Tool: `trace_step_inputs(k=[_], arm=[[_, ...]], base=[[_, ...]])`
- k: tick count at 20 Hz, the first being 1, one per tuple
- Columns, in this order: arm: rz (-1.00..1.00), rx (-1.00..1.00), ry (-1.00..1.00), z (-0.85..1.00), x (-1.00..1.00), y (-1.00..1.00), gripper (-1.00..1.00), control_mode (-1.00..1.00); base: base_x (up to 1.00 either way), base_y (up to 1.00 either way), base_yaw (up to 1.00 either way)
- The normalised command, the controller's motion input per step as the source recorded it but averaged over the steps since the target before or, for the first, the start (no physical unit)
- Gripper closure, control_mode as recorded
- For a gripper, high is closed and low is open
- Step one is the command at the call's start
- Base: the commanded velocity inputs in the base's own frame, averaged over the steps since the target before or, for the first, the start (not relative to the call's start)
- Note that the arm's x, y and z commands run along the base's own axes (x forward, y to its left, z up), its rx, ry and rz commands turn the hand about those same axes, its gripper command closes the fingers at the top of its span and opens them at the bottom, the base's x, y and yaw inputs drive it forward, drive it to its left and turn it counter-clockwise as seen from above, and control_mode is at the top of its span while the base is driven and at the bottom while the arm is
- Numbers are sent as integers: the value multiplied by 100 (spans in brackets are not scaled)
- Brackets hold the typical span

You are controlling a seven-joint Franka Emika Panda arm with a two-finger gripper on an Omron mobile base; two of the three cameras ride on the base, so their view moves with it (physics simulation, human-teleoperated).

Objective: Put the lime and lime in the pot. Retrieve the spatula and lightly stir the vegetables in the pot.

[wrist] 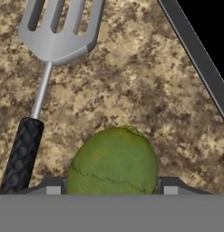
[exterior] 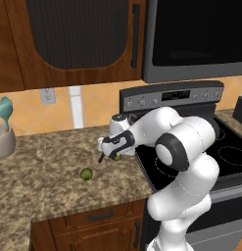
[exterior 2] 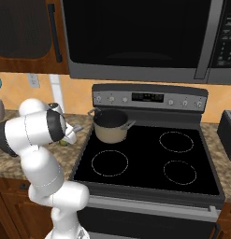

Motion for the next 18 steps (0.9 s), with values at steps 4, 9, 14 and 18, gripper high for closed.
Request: trace_step_inputs(k=[4,9,14,18], arm=[[0,0,0,0,0,0,100,-100],[0,3,-2,28,-29,-16,100,-100],[0,3,-20,81,-64,-62,100,-100],[0,1,-23,81,-84,-66,100,-100]], base=[[0,0,0],[0,0,0],[0,0,0],[0,0,0]])
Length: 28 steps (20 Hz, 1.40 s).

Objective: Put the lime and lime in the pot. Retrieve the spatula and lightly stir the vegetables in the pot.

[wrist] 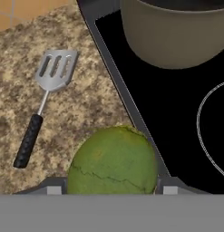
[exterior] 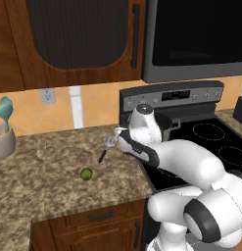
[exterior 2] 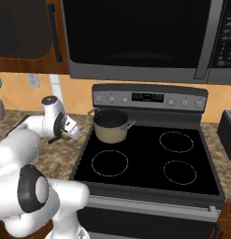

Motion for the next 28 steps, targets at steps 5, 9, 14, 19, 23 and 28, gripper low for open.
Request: trace_step_inputs(k=[5,9,14,19,23,28], arm=[[8,0,-33,81,-78,-54,100,-100],[10,0,-32,97,-34,-39,100,-100],[0,-1,-7,96,0,-24,100,-100],[0,-5,5,77,0,-47,100,-100],[0,-13,3,1,36,-18,100,-100],[0,-14,8,-31,65,-17,100,-100]], base=[[0,0,0],[0,0,0],[0,0,0],[0,0,0],[0,0,0],[0,0,0]])
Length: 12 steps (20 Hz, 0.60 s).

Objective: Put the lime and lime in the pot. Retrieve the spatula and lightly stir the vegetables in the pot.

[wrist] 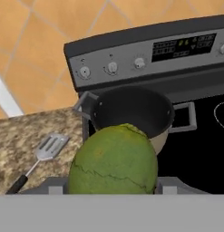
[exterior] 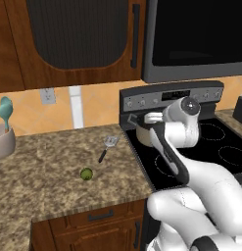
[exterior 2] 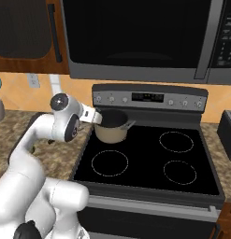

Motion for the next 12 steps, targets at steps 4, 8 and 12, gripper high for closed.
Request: trace_step_inputs(k=[4,8,12], arm=[[0,-10,4,-43,66,-21,100,-100],[0,-6,3,-33,69,-22,100,-100],[0,-5,5,-36,63,-19,100,-100]], base=[[0,0,0],[0,0,0],[0,0,0]])
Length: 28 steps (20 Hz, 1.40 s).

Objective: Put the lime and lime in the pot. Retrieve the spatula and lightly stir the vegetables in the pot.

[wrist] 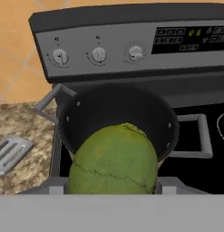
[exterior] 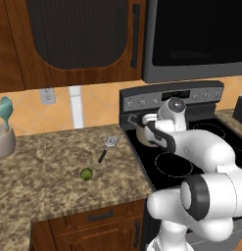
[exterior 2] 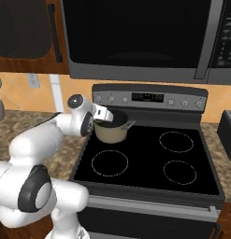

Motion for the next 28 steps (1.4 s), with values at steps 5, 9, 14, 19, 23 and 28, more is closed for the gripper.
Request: trace_step_inputs(k=[5,9,14,19,23,28], arm=[[0,-1,5,-30,52,-10,100,-100],[0,0,8,-12,30,0,100,-100],[0,0,10,-4,17,-1,100,-100],[0,0,13,-9,10,0,100,-100],[0,0,10,-14,8,0,100,-100],[0,0,5,-3,5,0,-100,-100]], base=[[0,0,0],[0,0,0],[0,0,0],[0,0,0],[0,0,0],[0,0,0]])
